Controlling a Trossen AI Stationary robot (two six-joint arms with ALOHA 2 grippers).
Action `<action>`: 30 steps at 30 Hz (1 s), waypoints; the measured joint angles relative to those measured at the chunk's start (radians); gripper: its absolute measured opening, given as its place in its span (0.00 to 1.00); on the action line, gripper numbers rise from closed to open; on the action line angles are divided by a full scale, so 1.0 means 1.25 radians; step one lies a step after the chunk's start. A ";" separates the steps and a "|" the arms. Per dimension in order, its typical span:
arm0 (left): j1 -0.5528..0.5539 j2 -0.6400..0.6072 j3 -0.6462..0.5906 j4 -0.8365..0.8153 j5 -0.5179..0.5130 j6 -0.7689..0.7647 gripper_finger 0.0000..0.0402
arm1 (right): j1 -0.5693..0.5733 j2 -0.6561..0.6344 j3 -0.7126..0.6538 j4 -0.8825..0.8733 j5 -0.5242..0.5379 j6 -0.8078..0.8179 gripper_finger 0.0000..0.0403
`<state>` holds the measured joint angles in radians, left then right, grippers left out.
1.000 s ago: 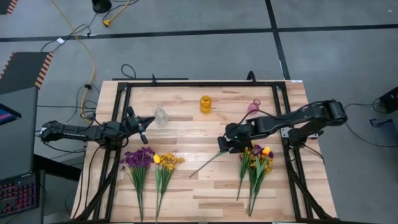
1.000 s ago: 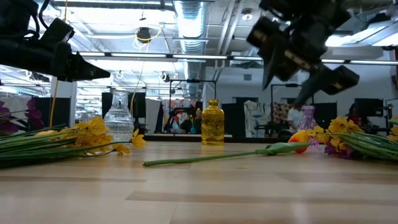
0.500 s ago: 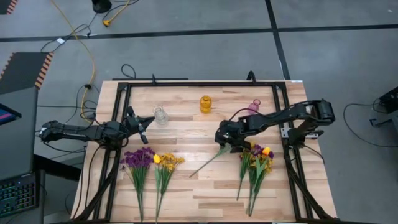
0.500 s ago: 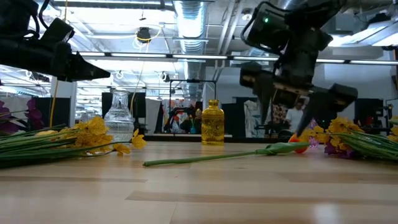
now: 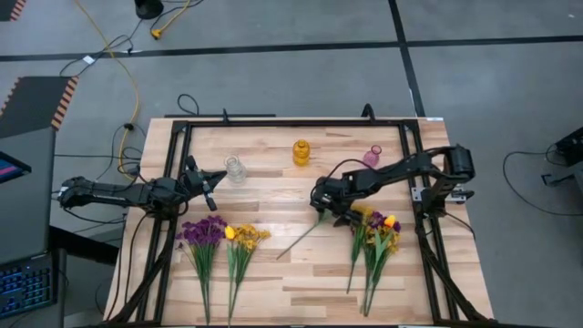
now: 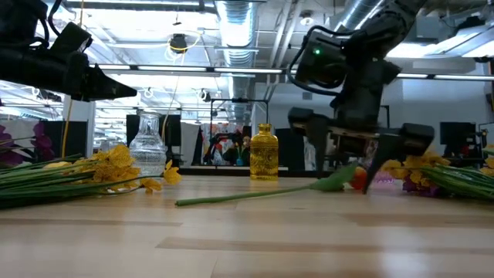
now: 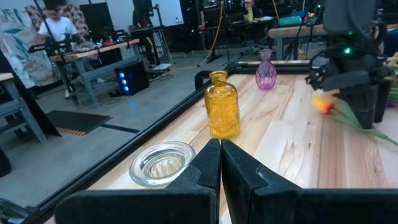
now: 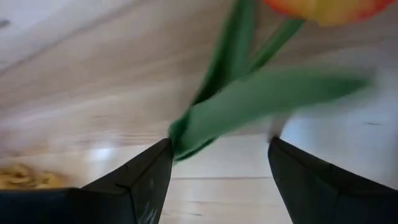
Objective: Sort flowers into vase by color
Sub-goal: Put the top orange flower into the purple vase
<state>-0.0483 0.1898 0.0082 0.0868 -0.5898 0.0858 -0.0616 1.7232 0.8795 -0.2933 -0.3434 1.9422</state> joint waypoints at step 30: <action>0.000 0.000 0.000 0.000 0.003 0.000 0.00 | -0.002 -0.001 0.000 -0.028 0.089 0.010 0.44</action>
<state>-0.0483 0.1895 0.0080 0.0869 -0.5865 0.0856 -0.0644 1.7214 0.8795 -0.3280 -0.2326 1.9543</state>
